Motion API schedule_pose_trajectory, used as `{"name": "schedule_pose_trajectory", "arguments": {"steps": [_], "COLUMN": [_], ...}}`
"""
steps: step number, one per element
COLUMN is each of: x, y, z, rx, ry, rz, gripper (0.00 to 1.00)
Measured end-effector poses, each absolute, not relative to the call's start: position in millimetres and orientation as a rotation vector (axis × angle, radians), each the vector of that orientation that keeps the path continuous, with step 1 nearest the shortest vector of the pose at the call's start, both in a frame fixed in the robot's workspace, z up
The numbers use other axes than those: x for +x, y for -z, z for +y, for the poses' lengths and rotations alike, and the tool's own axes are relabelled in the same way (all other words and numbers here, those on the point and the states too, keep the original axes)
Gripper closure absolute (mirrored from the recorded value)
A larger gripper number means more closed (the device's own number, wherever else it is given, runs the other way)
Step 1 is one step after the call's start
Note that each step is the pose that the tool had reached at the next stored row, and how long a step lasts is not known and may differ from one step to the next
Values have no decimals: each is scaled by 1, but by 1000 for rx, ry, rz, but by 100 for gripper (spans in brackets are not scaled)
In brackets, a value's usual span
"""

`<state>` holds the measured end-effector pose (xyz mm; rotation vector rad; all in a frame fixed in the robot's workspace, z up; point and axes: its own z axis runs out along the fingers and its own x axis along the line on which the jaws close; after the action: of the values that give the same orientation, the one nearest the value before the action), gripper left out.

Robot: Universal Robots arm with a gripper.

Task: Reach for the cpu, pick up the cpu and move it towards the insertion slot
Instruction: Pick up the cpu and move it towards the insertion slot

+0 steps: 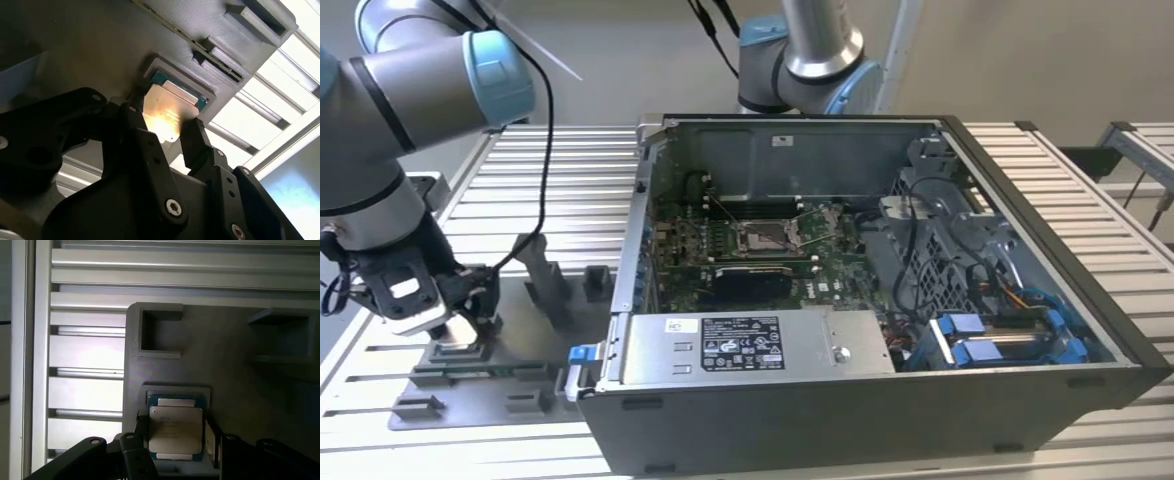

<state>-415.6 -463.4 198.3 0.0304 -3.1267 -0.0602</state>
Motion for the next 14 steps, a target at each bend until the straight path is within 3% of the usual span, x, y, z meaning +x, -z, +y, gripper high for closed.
{"name": "schedule_pose_trajectory", "arguments": {"steps": [14], "x": [-416], "y": [-220], "z": [-463], "rx": [30], "ry": [60], "rz": [-3127], "gripper": [100]}}
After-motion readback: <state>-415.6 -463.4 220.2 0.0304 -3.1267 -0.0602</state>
